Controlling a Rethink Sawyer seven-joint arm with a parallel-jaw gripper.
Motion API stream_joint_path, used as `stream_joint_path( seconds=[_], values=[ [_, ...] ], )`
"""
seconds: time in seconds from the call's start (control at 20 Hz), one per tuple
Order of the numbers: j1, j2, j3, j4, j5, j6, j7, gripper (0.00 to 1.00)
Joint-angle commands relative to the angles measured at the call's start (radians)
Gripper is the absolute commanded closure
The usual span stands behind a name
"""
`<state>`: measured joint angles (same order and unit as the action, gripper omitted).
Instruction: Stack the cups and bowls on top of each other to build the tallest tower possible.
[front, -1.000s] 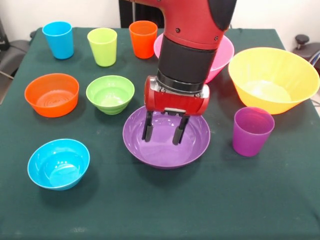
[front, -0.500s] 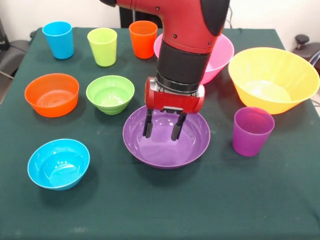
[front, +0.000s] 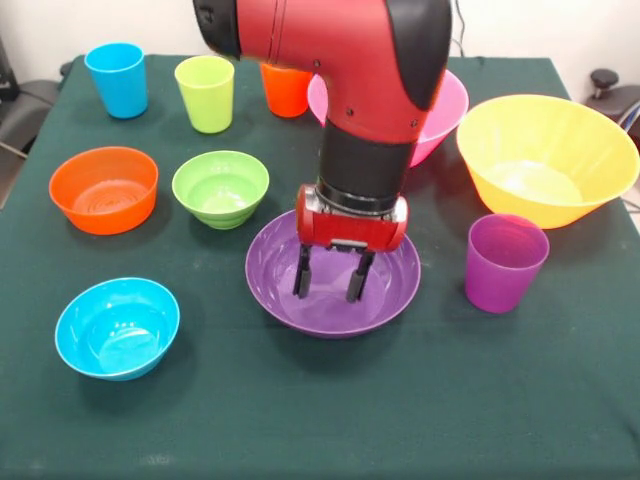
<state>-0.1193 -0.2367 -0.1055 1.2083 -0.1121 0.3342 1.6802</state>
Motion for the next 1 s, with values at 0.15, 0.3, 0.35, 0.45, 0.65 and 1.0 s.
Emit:
stream_joint_path(
  seconds=[0.15,0.3,0.35,0.45,0.65,1.0],
  values=[
    [0.027,0.18,0.072,-0.103,0.053,-0.065,0.172,0.0],
    [0.032,0.188,0.071,-0.1,0.064,-0.074,0.166,0.0],
    [0.033,0.195,0.071,-0.104,0.069,-0.077,0.164,0.0],
    [0.037,0.207,0.068,-0.111,0.075,-0.088,0.164,0.0],
    [0.032,0.234,0.076,-0.148,0.078,-0.099,0.138,0.0],
    [0.023,0.275,0.094,-0.223,0.088,-0.093,0.103,0.0]
  ],
)
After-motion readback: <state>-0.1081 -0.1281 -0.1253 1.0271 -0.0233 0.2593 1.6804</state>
